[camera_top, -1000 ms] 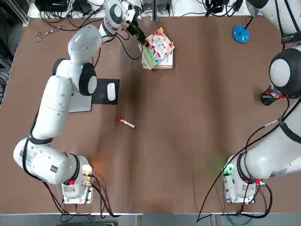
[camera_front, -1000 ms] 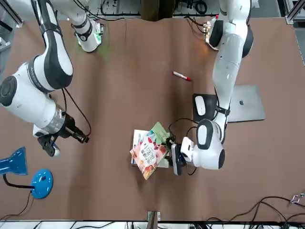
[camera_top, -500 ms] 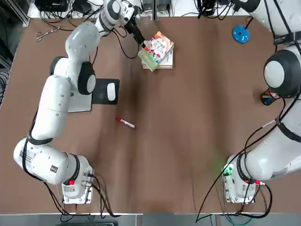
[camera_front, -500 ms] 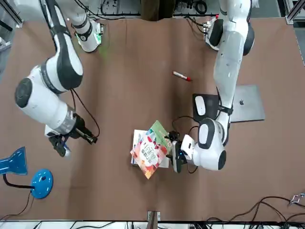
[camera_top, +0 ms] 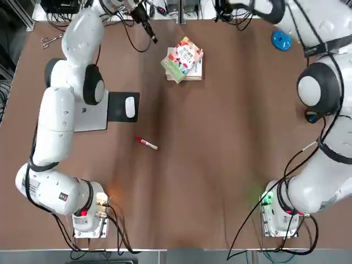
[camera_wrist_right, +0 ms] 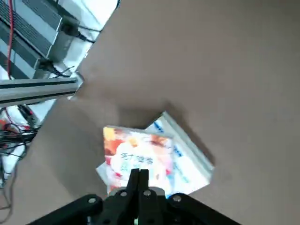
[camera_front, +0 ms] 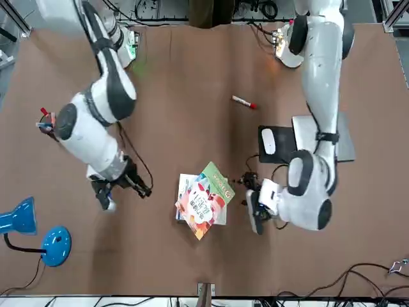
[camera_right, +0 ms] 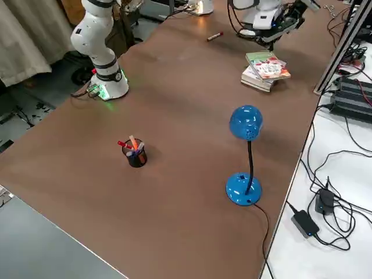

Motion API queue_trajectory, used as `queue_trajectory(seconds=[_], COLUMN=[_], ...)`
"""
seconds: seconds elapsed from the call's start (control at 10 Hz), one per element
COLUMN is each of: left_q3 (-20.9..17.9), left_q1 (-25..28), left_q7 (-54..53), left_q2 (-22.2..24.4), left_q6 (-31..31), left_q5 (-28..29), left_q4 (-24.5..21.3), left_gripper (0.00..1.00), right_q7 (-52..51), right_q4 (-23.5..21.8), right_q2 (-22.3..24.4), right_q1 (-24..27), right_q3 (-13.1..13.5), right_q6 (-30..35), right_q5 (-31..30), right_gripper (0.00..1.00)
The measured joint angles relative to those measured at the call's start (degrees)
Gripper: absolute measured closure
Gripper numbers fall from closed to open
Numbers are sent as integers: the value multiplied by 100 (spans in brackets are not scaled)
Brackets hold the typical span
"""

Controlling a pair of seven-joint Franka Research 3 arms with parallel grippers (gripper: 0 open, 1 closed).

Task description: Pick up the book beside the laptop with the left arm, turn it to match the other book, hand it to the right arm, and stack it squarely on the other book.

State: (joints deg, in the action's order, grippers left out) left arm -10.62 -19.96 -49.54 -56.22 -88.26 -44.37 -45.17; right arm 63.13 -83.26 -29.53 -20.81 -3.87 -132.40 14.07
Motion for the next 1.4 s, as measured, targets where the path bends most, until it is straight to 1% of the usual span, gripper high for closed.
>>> queue_trajectory(seconds=[0.2, 0.3, 0.4, 0.5, 0.6, 0.8, 0.9, 1.0, 1.1, 1.2, 1.3, 1.4], left_q3=[-403, -529, -635, -719, -778, -785, -786, -786, -787, -791, -800, -805], left_q1=[11, 36, 90, 145, 165, 55, -76, -154, -155, -119, -74, -2], left_q7=[1080, 1657, 2171, 2624, 3088, 3896, 4274, 4535, 4667, 4714, 4718, 4713], left_q2=[505, 722, 885, 1003, 1135, 1500, 1705, 1868, 1996, 2098, 2215, 2368], left_q6=[641, 930, 1160, 1299, 1396, 1665, 1777, 1808, 1810, 1781, 1761, 1758], left_q5=[397, 655, 908, 1175, 1584, 2657, 3066, 3246, 3274, 3274, 3274, 3274], left_q4=[7, 6, 3, 2, 2, 4, 1, -4, -13, -29, -47, -106], left_gripper=[30, 30, 30, 30, 29, 29, 26, 25, 23, 18, 15, 8], right_q7=[808, 1023, 1113, 1167, 1213, 1229, 1229, 1238, 1264, 1272, 1273, 1273], right_q4=[2, 13, 56, 176, 327, 616, 769, 874, 928, 951, 975, 1007], right_q2=[-465, -692, -914, -1108, -1282, -1689, -1928, -2134, -2290, -2400, -2479, -2540], right_q1=[-490, -683, -837, -957, -1054, -1169, -1267, -1373, -1468, -1531, -1571, -1589], right_q3=[-2, -1, 2, 4, 5, 4, 3, 4, 5, 7, 6, 7], right_q6=[-1026, -1495, -1789, -1872, -1912, -2121, -2278, -2468, -2656, -2805, -2896, -2907], right_q5=[2, 2, 2, 2, 2, 2, 2, 2, 2, 2, 2, 2], right_gripper=[98, 97, 97, 97, 97, 97, 96, 96, 95, 94, 94, 94])
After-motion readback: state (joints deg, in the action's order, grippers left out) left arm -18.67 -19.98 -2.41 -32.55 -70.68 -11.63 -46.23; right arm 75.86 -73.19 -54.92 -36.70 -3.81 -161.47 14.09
